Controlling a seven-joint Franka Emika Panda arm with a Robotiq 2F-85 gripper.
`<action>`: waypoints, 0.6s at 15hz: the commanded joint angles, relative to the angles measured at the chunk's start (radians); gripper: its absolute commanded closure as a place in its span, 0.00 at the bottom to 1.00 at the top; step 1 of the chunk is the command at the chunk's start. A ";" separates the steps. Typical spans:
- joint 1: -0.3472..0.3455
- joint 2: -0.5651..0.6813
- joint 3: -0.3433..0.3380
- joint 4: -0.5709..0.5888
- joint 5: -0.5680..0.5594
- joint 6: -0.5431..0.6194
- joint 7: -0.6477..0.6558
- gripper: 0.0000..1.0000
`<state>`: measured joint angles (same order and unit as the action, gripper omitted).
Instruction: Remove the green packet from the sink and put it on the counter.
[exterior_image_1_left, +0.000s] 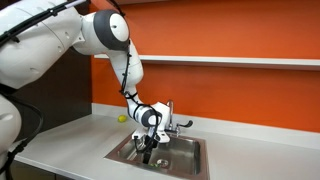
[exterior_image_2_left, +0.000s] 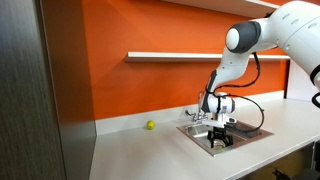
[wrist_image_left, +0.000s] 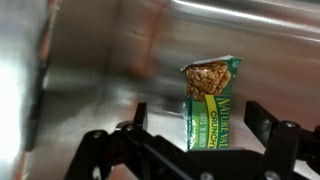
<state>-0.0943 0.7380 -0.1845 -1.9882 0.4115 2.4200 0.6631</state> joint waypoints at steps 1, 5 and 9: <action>-0.009 0.013 0.006 0.019 0.007 0.004 0.030 0.00; -0.010 0.020 0.006 0.026 0.007 0.003 0.035 0.00; -0.013 0.029 0.008 0.036 0.007 0.001 0.038 0.00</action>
<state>-0.0943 0.7533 -0.1845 -1.9770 0.4115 2.4230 0.6794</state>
